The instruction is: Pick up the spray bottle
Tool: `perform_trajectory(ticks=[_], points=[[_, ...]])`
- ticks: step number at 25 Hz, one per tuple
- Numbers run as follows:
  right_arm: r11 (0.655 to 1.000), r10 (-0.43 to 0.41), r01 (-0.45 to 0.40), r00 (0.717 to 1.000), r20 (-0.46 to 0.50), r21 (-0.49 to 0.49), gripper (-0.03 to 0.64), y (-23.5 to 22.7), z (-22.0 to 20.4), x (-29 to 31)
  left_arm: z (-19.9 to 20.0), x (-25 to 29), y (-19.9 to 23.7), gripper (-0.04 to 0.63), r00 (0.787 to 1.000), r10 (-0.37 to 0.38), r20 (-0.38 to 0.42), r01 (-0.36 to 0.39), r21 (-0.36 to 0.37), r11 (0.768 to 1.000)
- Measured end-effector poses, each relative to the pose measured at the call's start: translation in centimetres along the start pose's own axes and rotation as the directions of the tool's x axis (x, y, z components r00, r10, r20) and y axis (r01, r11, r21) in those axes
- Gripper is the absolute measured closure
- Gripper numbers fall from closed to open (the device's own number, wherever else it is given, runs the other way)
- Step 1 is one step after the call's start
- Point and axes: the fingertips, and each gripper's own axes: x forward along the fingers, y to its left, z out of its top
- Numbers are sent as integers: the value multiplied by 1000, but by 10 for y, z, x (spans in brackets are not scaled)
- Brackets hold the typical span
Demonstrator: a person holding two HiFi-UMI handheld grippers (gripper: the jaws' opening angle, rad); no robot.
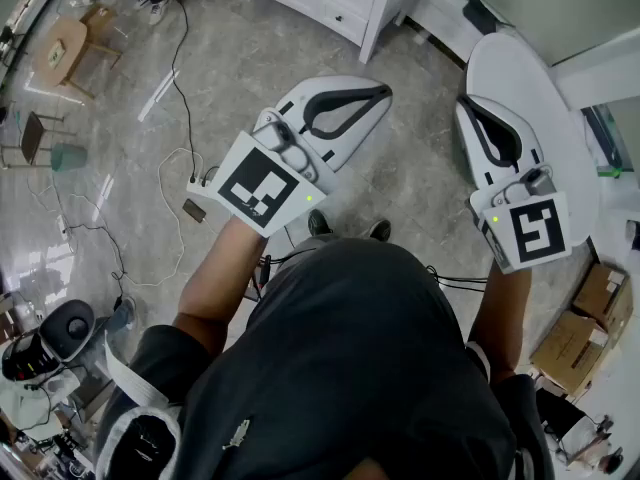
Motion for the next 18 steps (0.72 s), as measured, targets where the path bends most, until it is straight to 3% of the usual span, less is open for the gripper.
perform_trajectory(ticks=[8, 11, 18], points=[[1000, 8, -8, 1000, 3, 27, 607, -30, -27, -39, 3, 41, -37, 592, 999, -5, -34, 5, 11, 1000], [1000, 9, -10, 1000, 18, 22, 607, -43, -36, -57, 1, 60, -54, 592, 999, -3, -53, 2, -17, 1000], [1000, -2, 1, 999, 54, 23, 607, -82, -55, -93, -6, 102, -77, 592, 993, 55, -104, -61, -55, 997]])
